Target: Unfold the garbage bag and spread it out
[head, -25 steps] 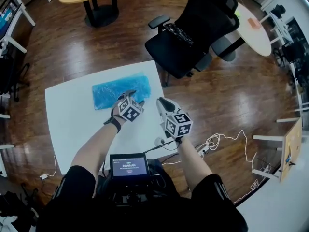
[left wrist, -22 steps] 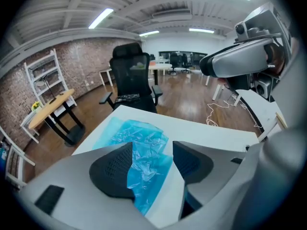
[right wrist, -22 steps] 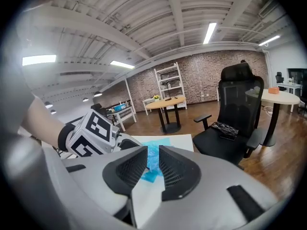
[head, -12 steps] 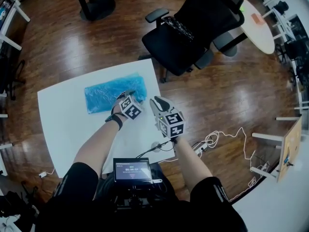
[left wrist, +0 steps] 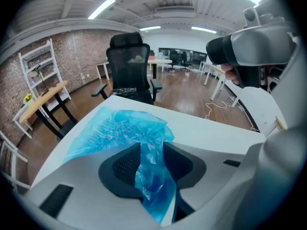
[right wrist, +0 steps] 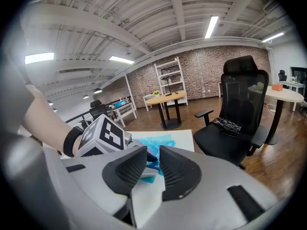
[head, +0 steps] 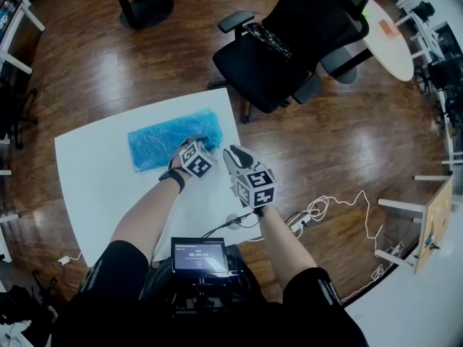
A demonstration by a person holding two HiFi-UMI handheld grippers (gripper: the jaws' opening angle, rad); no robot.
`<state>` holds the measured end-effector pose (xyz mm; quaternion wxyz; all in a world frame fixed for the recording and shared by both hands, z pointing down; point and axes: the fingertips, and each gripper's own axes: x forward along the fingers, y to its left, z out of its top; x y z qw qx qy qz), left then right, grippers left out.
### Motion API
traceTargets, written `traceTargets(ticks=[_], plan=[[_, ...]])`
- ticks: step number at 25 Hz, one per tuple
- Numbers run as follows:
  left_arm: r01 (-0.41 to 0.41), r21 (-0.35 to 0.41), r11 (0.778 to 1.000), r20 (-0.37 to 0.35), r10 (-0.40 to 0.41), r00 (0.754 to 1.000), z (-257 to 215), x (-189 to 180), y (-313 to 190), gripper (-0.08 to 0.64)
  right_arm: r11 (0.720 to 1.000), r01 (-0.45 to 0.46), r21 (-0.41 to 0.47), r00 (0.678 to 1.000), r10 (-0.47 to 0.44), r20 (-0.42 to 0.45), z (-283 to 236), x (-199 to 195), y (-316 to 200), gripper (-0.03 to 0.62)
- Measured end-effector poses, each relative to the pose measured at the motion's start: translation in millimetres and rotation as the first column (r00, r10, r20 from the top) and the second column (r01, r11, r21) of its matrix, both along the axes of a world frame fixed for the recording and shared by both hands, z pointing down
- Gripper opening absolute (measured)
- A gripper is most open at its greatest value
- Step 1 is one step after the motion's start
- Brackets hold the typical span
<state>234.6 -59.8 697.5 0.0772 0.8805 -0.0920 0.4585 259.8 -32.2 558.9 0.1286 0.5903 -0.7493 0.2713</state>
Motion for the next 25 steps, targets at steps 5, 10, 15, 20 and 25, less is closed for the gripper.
traceTargets(ticks=[5,10,15,20,25], plan=[[-0.014,0.017,1.0,-0.013,0.014,1.0,-4.2,7.3,0.5,0.044,1.0,-0.018,-0.004,1.0,0.018,0.006,1.7,6.9,5.8,0.103],[-0.033,0.046,0.998,0.005,0.033,0.999,-1.7,7.0,-1.6,0.002,1.0,-0.029,-0.005,0.999,0.03,0.016,3.5,7.9,9.5,0.103],[-0.053,0.05,0.997,-0.01,0.054,0.999,-8.7,8.7,0.2,0.0,0.999,-0.032,-0.005,0.999,0.033,0.016,2.2,10.2,9.8,0.103],[-0.032,0.069,0.997,-0.078,0.037,0.996,-38.4,11.3,-2.1,0.0,1.0,-0.031,-0.004,0.999,0.031,0.015,3.0,10.1,8.0,0.103],[-0.017,0.093,0.996,-0.153,0.032,0.988,-64.9,9.2,-5.5,0.0,0.999,-0.021,-0.031,1.0,0.02,-0.001,16.2,5.8,7.9,0.103]])
